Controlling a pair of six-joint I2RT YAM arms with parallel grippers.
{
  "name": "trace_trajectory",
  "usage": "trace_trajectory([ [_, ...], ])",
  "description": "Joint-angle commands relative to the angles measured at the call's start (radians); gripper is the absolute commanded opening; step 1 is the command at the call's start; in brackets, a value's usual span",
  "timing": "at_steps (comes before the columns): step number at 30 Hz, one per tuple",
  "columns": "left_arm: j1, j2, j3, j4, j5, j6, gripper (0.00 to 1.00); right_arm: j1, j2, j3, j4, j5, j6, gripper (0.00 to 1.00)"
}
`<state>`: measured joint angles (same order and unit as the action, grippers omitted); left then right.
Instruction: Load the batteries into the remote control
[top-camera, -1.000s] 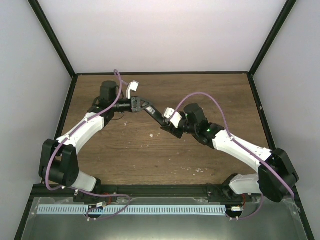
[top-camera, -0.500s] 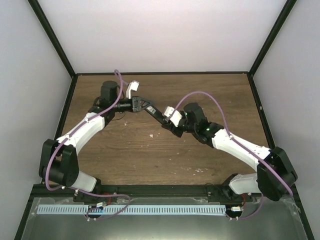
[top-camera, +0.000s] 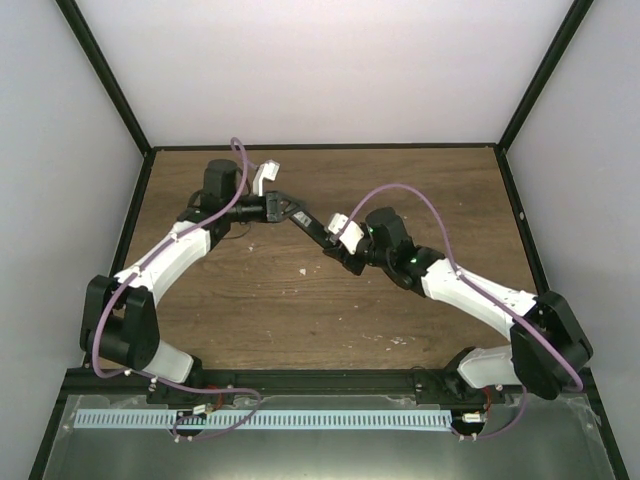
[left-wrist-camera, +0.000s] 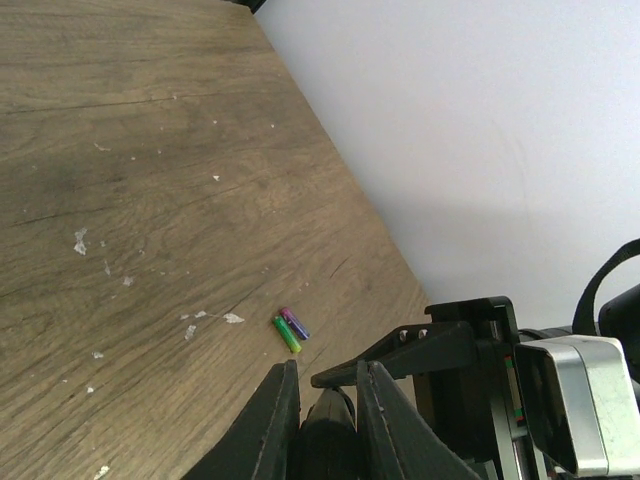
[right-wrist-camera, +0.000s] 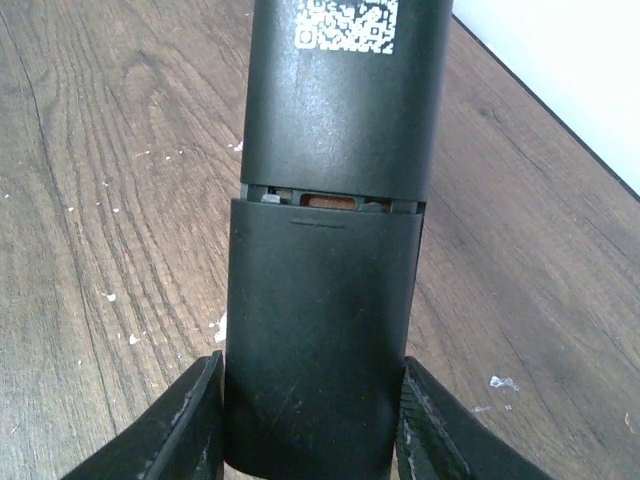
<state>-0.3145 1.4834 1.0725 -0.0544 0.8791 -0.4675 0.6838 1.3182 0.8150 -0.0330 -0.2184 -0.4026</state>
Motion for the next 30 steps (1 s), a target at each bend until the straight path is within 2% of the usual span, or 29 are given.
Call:
trace_trajectory([
  [1, 0.031, 0.008, 0.052, 0.014, -0.061, 0.023, 0.00, 0.000, 0.023, -0.029, -0.075, 0.022, -0.010, 0.36],
  [30, 0.060, 0.034, 0.069, -0.017, -0.142, 0.054, 0.00, 0.000, 0.024, -0.007, -0.150, 0.022, -0.023, 0.33],
])
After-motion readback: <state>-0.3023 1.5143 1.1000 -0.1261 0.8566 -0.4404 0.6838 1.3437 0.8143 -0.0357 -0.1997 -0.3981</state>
